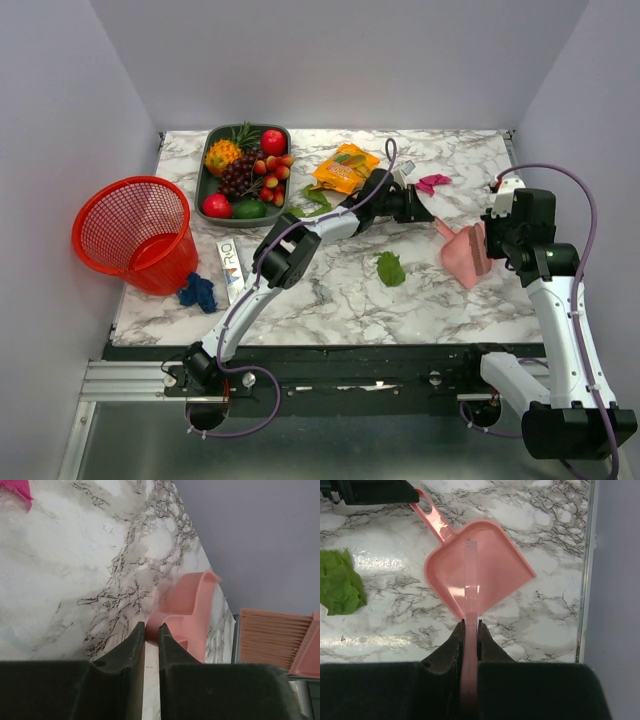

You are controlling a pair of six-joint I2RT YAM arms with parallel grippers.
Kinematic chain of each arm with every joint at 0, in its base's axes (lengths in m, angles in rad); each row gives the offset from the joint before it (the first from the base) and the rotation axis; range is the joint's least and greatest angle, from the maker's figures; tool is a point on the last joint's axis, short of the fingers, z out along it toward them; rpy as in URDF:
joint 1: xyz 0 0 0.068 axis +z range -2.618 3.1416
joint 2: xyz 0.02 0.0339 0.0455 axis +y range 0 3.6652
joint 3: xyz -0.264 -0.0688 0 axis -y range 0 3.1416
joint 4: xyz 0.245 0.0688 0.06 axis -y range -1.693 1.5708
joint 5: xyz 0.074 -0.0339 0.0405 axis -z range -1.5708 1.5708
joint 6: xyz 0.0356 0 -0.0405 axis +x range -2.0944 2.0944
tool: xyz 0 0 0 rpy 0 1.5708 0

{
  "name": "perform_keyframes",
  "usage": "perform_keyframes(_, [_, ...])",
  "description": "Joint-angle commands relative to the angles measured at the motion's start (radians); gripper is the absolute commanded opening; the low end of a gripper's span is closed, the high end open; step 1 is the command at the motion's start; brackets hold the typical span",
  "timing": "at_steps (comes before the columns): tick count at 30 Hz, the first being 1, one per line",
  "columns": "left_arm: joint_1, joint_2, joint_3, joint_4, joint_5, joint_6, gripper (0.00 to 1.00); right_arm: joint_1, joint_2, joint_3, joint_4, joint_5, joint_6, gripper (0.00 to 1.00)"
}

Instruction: Sweep away the paper scraps from the table

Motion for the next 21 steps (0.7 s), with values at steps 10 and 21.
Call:
perform_keyframes(10, [0.073, -0.33, -0.168, -0.113, 0.002, 0.063, 0.0, -0.018, 0.093, 0.421, 0.031, -0.056, 0.054, 0.01])
perform_keyframes(21, [0.272, -0.781, -0.452, -0.691, -0.227, 0.44, 0.0, -0.018, 0.158, 0.525, 0.161, -0.209, 0.137, 0.0])
